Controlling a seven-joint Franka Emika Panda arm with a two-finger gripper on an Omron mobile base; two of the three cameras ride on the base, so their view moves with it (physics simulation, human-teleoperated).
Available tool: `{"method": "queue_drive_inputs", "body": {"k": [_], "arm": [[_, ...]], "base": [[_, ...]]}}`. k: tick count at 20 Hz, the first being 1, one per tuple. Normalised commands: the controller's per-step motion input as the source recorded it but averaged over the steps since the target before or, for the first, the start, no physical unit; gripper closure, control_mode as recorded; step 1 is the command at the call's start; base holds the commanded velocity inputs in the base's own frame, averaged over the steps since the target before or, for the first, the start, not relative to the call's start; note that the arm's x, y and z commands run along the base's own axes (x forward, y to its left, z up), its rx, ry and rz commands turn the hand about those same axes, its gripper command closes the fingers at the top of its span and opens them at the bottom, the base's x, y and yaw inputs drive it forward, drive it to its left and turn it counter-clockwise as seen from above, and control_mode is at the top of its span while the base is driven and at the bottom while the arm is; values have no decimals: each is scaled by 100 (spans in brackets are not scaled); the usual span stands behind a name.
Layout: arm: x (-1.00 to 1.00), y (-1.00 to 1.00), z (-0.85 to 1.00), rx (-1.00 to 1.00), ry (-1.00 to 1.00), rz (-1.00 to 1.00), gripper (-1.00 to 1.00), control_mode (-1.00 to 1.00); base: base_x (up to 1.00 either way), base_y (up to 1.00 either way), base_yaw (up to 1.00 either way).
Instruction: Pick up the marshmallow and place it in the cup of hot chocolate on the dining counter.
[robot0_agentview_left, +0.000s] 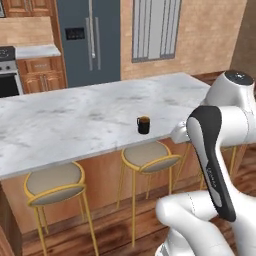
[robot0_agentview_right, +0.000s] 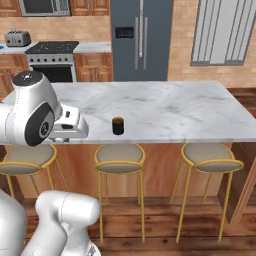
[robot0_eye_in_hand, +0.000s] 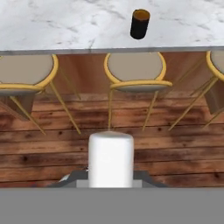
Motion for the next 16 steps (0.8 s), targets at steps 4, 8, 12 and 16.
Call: {"method": "queue_drive_inputs", "body": {"k": [4, 8, 12, 16], "arm": [[0, 0, 0, 0, 0, 0, 100, 100], [0, 0, 0, 0, 0, 0, 100, 100], [0, 0, 0, 0, 0, 0, 100, 100], [0, 0, 0, 0, 0, 0, 100, 100]], "base": [[64, -14, 6], [79, 0, 7], [58, -7, 5], [26, -30, 3]]}}
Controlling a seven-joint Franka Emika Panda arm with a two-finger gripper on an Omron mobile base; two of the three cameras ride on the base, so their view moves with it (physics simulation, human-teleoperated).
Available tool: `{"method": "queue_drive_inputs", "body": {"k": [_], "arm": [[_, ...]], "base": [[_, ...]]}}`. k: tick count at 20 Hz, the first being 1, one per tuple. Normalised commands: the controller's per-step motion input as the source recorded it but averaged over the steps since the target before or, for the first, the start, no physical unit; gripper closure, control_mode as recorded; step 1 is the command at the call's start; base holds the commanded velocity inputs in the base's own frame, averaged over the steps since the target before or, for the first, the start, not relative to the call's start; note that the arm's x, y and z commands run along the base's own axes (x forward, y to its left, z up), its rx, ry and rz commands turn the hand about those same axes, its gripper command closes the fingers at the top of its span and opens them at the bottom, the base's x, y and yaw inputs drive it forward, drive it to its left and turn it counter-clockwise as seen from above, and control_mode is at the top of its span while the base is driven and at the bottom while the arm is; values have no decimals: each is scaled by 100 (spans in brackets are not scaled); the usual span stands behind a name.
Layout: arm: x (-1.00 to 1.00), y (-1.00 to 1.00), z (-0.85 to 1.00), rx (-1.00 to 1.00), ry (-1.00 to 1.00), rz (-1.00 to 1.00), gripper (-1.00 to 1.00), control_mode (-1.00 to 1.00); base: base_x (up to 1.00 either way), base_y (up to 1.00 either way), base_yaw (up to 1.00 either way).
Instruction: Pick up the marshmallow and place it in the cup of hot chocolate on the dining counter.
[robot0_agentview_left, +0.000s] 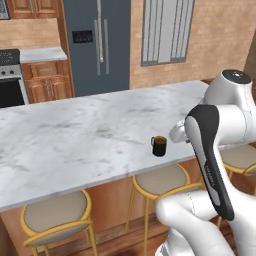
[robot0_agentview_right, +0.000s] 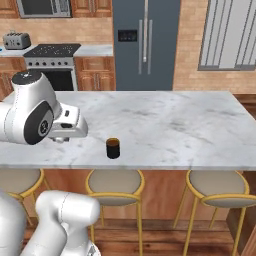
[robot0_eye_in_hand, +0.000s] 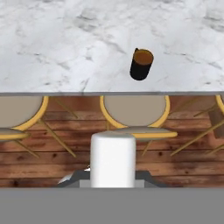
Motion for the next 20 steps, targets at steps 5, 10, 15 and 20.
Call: {"method": "queue_drive_inputs", "body": {"k": [5, 10, 15, 20], "arm": [[0, 0, 0, 0, 0, 0, 100, 100], [23, -23, -13, 8, 1, 0, 100, -100], [84, 2, -23, 0, 17, 0, 100, -100], [88, 14, -27, -2, 31, 0, 100, -100]], "base": [[7, -41, 0], [0, 0, 0], [0, 0, 0], [0, 0, 0]]}}
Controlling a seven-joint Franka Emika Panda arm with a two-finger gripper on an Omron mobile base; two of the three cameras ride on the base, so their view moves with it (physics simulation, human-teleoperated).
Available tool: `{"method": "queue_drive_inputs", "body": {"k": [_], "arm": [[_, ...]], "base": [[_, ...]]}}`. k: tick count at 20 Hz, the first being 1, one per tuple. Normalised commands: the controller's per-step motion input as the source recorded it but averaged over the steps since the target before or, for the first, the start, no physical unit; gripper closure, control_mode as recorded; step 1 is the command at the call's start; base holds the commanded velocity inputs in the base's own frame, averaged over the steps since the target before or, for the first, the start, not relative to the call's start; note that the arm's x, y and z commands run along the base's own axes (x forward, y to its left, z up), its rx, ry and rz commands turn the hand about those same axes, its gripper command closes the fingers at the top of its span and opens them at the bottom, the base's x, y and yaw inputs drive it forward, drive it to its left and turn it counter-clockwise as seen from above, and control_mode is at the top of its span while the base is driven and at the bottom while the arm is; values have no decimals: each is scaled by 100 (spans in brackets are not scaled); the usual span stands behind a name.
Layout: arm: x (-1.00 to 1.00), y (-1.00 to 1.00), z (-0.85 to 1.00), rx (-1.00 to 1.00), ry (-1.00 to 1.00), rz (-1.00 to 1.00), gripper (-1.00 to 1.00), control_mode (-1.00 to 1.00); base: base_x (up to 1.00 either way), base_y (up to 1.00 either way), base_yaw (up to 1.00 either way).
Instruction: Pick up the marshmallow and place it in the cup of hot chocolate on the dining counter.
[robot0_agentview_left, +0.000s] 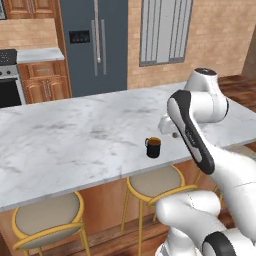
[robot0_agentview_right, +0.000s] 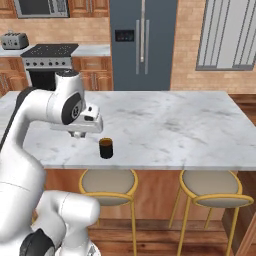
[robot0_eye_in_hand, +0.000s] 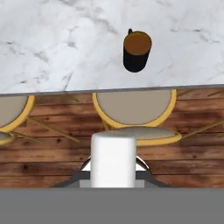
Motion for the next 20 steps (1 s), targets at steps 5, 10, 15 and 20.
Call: {"method": "queue_drive_inputs", "body": {"k": [5, 10, 15, 20], "arm": [[55, 0, -30, -1, 17, 0, 100, -100], [56, -11, -49, -14, 5, 0, 100, -100], [43, -9, -59, -15, 0, 0, 100, -100], [31, 0, -16, 3, 0, 0, 100, -100]], "base": [[0, 0, 0], [0, 0, 0], [0, 0, 0], [0, 0, 0]]}}
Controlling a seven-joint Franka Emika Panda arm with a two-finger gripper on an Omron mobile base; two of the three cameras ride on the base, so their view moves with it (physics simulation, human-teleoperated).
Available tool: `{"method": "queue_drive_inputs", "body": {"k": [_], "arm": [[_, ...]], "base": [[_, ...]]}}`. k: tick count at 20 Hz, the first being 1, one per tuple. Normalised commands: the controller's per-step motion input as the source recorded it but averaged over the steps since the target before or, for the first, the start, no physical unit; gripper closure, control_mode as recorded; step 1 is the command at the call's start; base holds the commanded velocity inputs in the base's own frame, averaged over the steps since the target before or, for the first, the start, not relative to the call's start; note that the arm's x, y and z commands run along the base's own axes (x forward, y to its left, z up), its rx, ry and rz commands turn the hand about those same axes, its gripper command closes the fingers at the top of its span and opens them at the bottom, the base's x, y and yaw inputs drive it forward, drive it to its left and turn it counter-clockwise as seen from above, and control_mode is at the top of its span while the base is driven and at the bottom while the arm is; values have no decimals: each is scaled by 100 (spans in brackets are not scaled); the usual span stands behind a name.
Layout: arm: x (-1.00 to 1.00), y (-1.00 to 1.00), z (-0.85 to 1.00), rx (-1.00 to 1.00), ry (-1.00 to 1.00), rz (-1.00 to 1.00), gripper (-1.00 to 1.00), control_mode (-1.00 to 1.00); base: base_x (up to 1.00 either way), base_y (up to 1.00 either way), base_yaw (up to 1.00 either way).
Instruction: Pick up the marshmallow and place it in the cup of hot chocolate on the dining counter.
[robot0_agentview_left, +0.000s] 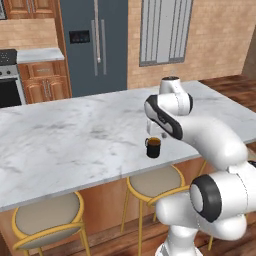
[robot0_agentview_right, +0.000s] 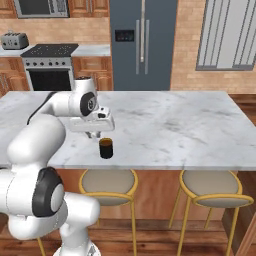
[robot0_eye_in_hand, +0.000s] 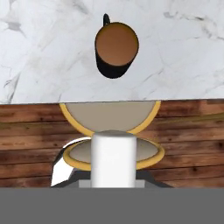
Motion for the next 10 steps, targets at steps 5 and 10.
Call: {"method": "queue_drive_inputs", "body": {"k": [5, 10], "arm": [[35, 0, -12, 6, 0, 0, 100, -100], [34, 0, -35, 1, 0, 0, 100, -100]], "base": [[0, 0, 0], [0, 0, 0]]}}
